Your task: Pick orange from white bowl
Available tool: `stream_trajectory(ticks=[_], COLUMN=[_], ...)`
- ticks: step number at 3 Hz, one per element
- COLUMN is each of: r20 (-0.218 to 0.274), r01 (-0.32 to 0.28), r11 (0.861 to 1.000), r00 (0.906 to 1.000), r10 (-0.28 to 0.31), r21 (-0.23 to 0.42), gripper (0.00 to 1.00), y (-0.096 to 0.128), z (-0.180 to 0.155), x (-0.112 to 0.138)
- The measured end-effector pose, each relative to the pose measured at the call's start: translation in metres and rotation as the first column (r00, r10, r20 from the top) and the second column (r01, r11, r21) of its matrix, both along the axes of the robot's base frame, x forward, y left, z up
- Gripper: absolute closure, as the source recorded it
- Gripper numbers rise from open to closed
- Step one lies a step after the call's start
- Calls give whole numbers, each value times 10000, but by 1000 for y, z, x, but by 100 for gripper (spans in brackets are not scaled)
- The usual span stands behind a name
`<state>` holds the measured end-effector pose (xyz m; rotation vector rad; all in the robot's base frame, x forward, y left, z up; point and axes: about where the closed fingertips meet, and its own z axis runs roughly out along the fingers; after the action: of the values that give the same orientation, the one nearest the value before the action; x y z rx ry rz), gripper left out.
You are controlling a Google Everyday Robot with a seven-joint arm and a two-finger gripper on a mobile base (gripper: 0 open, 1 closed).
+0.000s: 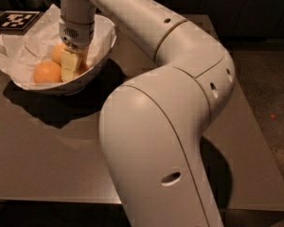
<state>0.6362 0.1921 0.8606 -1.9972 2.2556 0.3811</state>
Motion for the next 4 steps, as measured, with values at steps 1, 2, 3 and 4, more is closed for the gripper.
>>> stream_trajectory(ticks=[1, 2, 3, 4], r20=[365, 575, 777, 1231], r01=[-126, -253, -604, -1305], r11=[9990, 9962, 9878, 9671], r00=[9993, 9981, 9957, 9868], r10=[110, 205, 496, 1054], r21=[436, 834, 1438, 2183], gripper=[100, 100, 100, 100], y=[-4, -10, -17, -33], z=[21, 42, 66, 95], x=[-10, -22, -37, -62])
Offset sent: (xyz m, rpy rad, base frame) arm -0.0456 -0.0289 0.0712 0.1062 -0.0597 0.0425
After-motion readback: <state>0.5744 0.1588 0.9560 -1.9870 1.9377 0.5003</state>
